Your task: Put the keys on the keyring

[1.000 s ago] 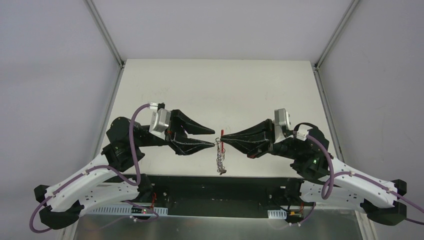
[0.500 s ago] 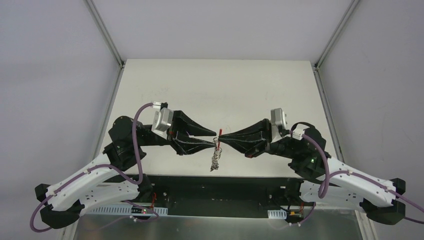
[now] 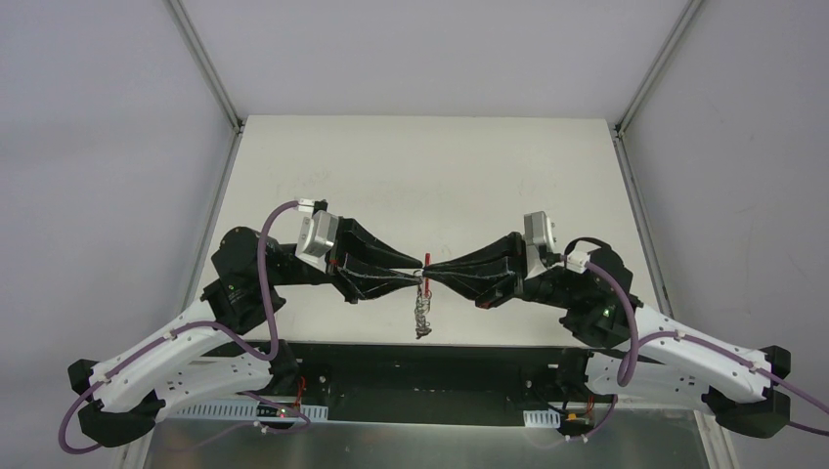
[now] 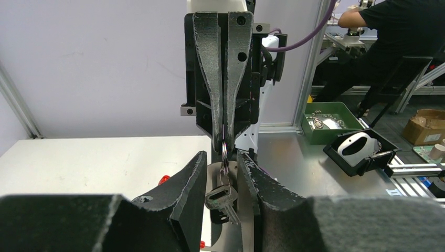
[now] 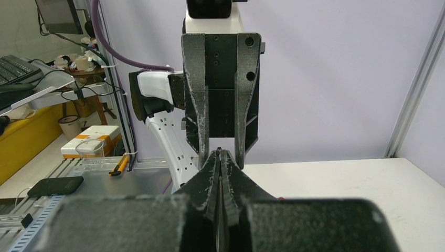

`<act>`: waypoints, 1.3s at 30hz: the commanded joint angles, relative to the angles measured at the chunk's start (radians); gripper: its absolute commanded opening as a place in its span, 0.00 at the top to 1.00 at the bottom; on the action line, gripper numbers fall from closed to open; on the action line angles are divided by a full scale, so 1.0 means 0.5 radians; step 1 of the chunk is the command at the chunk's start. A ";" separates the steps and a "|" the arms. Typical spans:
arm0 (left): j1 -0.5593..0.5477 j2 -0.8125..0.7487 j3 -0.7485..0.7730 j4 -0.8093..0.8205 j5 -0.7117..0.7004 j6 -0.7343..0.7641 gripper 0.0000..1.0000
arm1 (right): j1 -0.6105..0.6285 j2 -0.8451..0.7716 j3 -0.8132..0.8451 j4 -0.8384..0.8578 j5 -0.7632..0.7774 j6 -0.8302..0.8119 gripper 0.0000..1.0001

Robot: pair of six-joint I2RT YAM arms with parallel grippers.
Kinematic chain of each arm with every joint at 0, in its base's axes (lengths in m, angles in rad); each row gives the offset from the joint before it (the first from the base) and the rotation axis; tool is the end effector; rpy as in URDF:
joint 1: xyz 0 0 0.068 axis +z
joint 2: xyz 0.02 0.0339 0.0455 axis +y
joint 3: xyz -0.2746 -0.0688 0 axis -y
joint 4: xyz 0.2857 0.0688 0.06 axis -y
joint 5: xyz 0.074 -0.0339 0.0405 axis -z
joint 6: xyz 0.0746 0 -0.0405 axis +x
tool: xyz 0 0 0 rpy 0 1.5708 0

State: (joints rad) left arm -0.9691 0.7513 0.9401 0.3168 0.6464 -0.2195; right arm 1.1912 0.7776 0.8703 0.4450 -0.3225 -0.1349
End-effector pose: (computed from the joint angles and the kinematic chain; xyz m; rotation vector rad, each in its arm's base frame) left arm 0.0793 -0.1949 0.4782 1.0045 0.8110 -1.3777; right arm 0.0624 0.2201 0.4665 -0.9130 0.6640 1.1154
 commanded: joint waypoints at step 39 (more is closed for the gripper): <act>-0.010 0.077 0.149 -0.050 -0.011 -0.031 1.00 | 0.014 -0.002 0.103 0.153 -0.005 -0.002 1.00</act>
State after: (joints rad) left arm -0.9691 0.7731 0.9657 0.2790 0.6468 -0.2230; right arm 1.1919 0.7845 0.8715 0.4828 -0.3225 -0.1345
